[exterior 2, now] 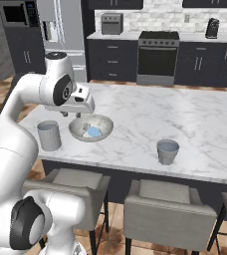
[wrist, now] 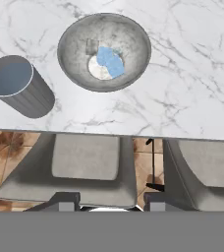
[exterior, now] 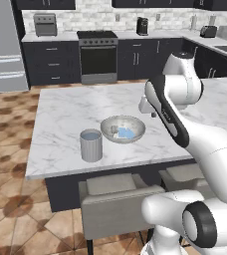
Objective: There are four ice cubes in the ice bowl. Place two ice cubes in each glass of water.
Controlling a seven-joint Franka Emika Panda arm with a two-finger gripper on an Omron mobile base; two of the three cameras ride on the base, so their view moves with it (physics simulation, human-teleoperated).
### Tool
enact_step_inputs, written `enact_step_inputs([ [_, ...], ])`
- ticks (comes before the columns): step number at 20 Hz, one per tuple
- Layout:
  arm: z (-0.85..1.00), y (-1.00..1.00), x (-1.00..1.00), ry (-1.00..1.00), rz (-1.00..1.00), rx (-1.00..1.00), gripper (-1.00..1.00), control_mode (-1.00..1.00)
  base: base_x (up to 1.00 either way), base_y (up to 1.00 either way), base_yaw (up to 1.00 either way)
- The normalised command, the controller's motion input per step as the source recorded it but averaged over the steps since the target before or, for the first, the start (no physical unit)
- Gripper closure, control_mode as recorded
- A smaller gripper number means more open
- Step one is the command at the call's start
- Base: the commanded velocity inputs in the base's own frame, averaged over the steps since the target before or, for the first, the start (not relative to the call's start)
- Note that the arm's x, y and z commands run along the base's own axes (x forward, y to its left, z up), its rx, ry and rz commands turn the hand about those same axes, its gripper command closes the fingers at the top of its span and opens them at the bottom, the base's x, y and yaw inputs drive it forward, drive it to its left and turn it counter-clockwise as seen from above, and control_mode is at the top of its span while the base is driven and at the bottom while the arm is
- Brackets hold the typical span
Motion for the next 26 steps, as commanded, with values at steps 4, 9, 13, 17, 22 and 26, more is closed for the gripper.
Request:
enact_step_inputs([
  [4,-0.03,0.00,0.00,0.00,0.04,0.00,-1.00,-1.00,0.00,0.00,0.00],
  [9,-0.14,0.00,0.00,0.00,0.07,0.00,-1.00,-1.00,0.00,0.00,0.00],
  [13,-0.28,0.00,0.10,0.00,0.10,0.00,-1.00,-1.00,0.00,0.00,0.00],
  [17,-0.35,0.00,0.13,0.00,0.11,-0.03,-1.00,-1.00,0.00,0.00,0.00],
  [22,-0.39,0.10,0.28,0.00,0.11,-0.11,-1.00,-1.00,0.00,0.00,0.00],
  [26,-0.34,0.09,0.40,-0.06,0.09,-0.07,-1.00,-1.00,0.00,0.00,0.00],
])
